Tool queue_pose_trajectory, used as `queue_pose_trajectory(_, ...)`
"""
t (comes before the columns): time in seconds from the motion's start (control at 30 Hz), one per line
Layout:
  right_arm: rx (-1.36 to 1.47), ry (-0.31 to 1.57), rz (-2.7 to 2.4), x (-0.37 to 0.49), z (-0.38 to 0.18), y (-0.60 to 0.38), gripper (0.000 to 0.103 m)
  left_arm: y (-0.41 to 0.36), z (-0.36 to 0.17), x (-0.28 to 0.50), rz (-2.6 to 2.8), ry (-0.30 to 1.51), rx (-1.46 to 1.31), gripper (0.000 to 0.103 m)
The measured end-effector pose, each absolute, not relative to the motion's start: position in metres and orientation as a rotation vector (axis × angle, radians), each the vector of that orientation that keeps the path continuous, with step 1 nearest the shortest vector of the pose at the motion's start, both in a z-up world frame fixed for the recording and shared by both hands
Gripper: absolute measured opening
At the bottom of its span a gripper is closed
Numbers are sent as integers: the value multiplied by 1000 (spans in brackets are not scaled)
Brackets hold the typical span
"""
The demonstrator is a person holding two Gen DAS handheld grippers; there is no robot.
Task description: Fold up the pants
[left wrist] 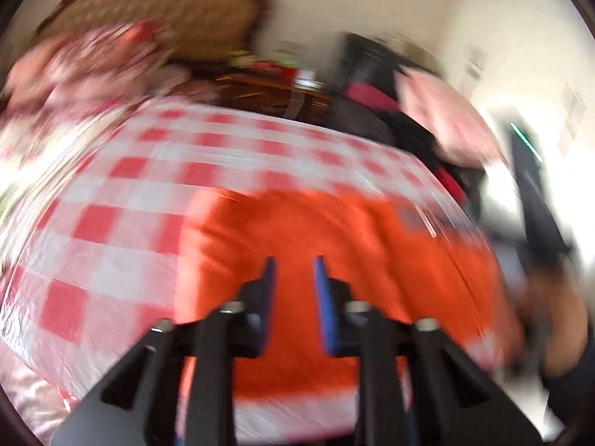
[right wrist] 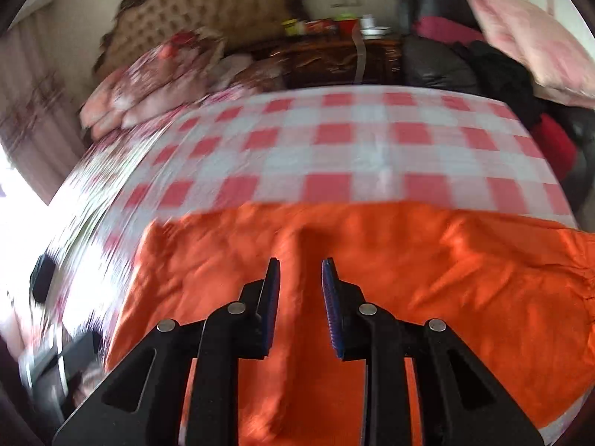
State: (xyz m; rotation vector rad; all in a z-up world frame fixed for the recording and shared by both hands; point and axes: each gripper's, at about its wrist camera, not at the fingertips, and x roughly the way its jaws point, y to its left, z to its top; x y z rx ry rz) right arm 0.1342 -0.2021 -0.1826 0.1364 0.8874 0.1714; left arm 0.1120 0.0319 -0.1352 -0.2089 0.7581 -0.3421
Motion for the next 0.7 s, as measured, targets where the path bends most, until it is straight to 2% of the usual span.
queue_pose_trajectory(0.13, -2, 953, 232, 119, -211, -153, 26, 68, -162, 192, -316, 846, -281, 5)
queue_pose_trajectory(0.2, -18, 1017, 227, 118, -228, -144, 26, 66, -166, 215, -384, 880, -262, 5)
queue_pose_trajectory(0.33, -80, 1006, 215, 111, -235, -140, 24, 52, -185, 243, -322, 926, -105, 4)
queue_pose_trajectory(0.43, -102, 1010, 198, 110, -236, -135, 24, 65, -185, 250, -215, 913, -123, 4)
queue_pose_trajectory(0.47, -108, 1008, 193, 107, -237, -134, 25, 71, -182, 250, -240, 900, -174, 5)
queue_pose_trajectory(0.53, -113, 1004, 191, 105, -237, -133, 25, 74, -172, 245, -275, 867, -193, 22)
queue_pose_trajectory(0.67, -104, 1011, 195, 105, -236, -135, 25, 67, -164, 245, -315, 881, -146, 24)
queue_pose_trajectory(0.7, -103, 1011, 195, 105, -236, -135, 25, 66, -163, 250, -335, 901, -141, 30)
